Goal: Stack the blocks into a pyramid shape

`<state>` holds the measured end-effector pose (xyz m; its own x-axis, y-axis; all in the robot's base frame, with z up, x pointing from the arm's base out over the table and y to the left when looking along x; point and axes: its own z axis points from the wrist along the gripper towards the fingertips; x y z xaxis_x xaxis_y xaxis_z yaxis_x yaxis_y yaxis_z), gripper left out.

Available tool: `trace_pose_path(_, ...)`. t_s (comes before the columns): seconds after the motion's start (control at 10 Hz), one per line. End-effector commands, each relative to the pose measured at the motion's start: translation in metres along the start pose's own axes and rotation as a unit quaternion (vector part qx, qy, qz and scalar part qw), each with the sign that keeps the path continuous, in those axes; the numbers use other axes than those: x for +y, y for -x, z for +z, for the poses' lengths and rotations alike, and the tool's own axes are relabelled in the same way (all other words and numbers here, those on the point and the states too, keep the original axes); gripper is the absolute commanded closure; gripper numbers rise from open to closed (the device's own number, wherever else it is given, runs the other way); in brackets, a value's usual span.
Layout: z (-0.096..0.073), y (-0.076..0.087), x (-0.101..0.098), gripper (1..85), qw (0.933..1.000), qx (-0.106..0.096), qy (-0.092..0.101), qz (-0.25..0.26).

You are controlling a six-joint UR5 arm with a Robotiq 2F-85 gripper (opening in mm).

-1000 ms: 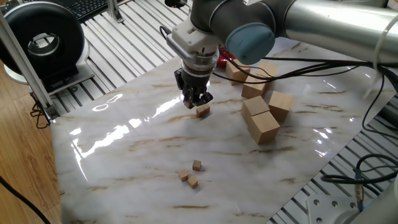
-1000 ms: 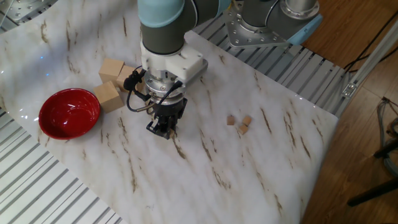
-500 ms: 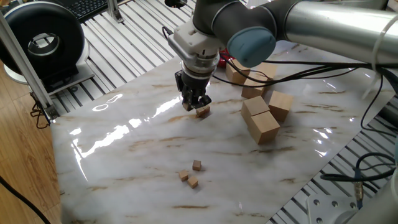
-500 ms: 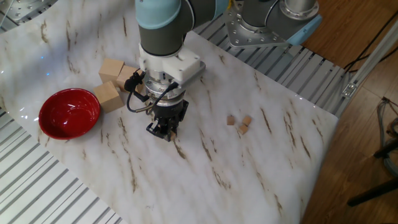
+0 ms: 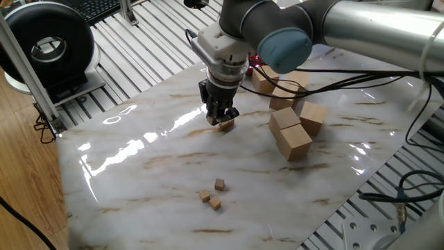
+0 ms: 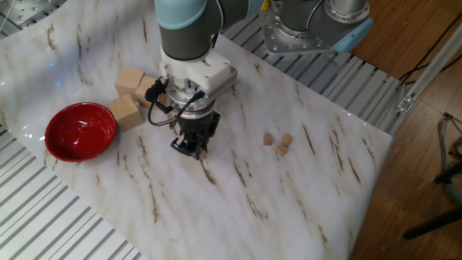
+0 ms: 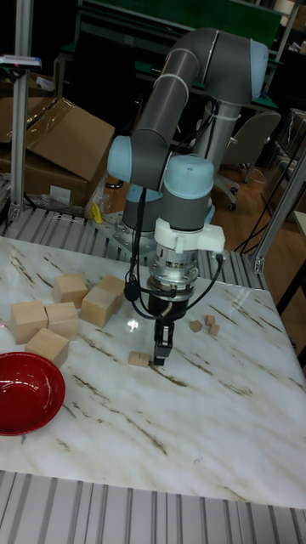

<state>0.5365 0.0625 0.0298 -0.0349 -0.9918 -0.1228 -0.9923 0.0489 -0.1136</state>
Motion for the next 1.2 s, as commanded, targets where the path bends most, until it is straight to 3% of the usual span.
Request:
trace_pose_path(0.0, 0.0024, 0.0002, 0.0032, 72.7, 1.0, -0.003, -0.005, 0.007)
trace_pose_path(0.7, 0.0086, -0.007, 0.006, 72.7, 0.9999, 0.005, -0.011, 0.0)
trace_pose_path(1.1, 0.0114, -0.0032, 0.0068, 72.7, 0.9999, -0.002, -0.012, 0.004)
